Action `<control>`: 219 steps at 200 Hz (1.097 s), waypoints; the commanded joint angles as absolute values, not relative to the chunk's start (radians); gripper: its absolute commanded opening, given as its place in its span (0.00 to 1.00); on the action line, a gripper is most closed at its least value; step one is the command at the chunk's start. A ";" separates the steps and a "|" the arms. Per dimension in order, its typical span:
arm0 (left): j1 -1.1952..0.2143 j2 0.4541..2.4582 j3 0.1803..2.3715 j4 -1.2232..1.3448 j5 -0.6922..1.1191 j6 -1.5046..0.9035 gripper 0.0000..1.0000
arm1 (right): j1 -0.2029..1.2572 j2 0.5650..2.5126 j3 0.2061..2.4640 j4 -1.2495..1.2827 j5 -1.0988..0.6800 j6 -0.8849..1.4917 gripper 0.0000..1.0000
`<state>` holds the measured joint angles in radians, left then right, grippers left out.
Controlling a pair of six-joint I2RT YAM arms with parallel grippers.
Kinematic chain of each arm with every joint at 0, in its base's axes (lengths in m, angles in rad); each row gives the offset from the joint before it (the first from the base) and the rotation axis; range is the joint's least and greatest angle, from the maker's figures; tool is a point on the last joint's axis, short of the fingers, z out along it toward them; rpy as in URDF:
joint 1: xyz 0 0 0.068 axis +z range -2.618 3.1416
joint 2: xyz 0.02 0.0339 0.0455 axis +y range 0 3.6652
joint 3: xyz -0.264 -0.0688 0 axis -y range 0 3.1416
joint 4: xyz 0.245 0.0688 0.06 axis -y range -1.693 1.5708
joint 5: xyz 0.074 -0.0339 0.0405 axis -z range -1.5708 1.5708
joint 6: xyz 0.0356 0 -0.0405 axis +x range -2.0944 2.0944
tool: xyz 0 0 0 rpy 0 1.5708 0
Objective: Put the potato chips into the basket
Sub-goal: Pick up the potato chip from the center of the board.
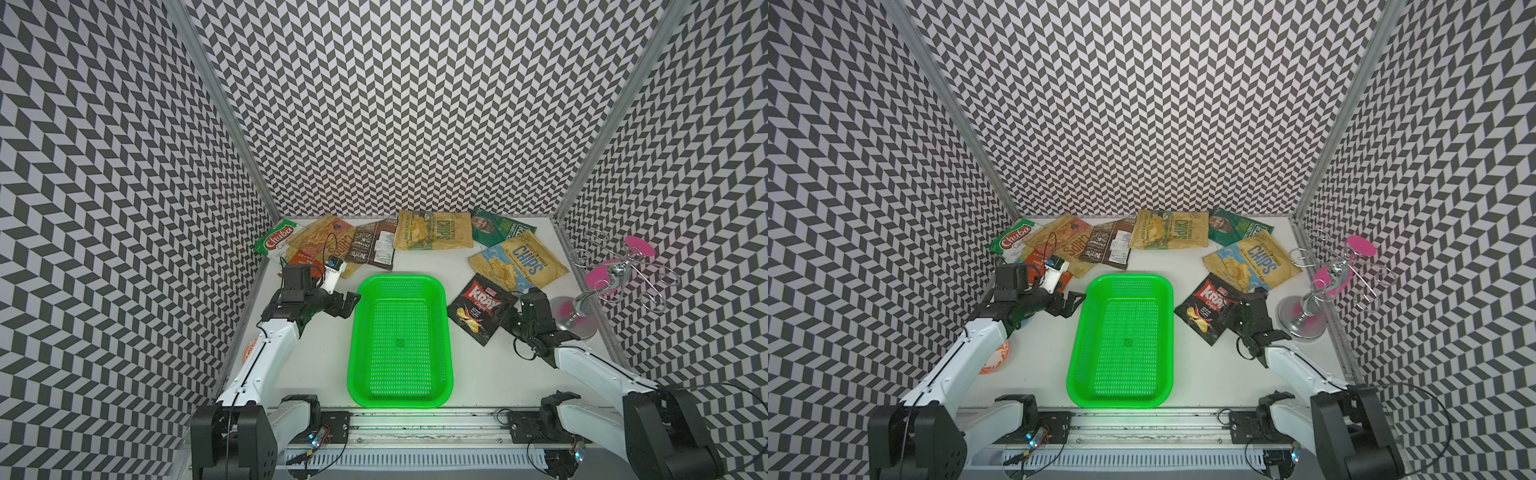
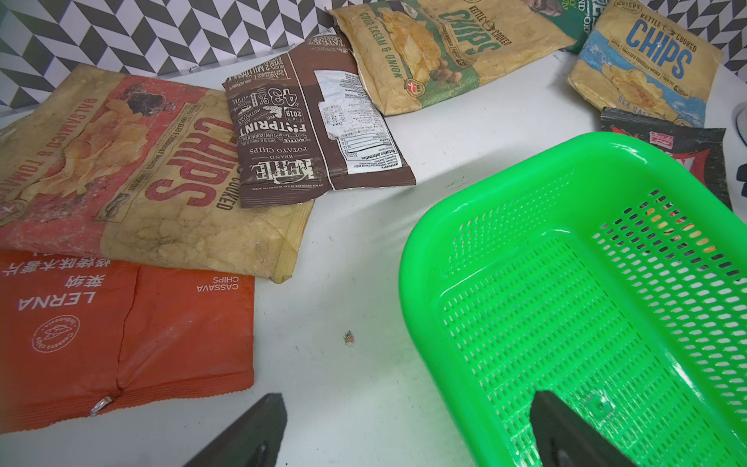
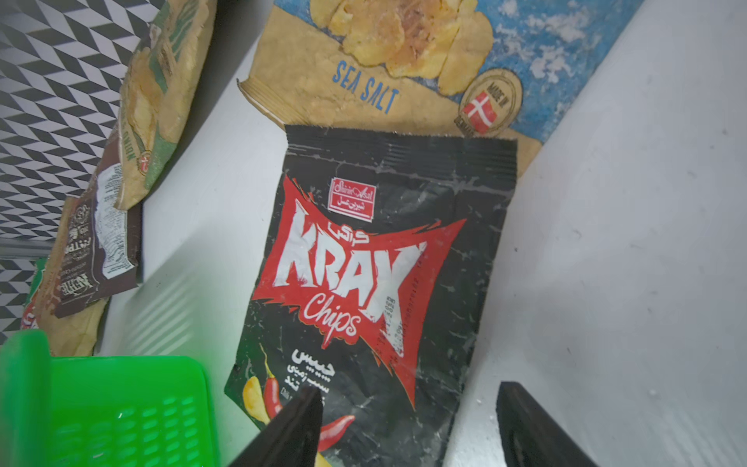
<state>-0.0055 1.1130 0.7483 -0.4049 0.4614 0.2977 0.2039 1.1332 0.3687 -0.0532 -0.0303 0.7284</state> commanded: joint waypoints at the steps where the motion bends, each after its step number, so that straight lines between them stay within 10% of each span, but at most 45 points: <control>1: 0.002 1.116 0.740 -0.391 0.472 0.301 0.99 | 0.198 1.174 0.358 -0.021 -0.061 0.745 0.72; 95: 0.002 1.111 0.740 -0.378 0.439 0.285 0.97 | 0.198 1.321 0.327 0.181 -0.207 0.785 0.56; 165: 0.002 1.109 0.733 -0.370 0.431 0.284 0.97 | 0.201 1.166 0.344 0.125 -0.138 0.723 0.02; 219: 0.002 1.112 0.724 -0.361 0.431 0.285 0.97 | 0.212 0.967 0.416 0.057 -0.158 0.617 0.00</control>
<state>-0.0055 1.1130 0.7368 -0.3870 0.4343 0.2935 0.2028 1.0504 0.3626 0.0700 -0.1612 0.6853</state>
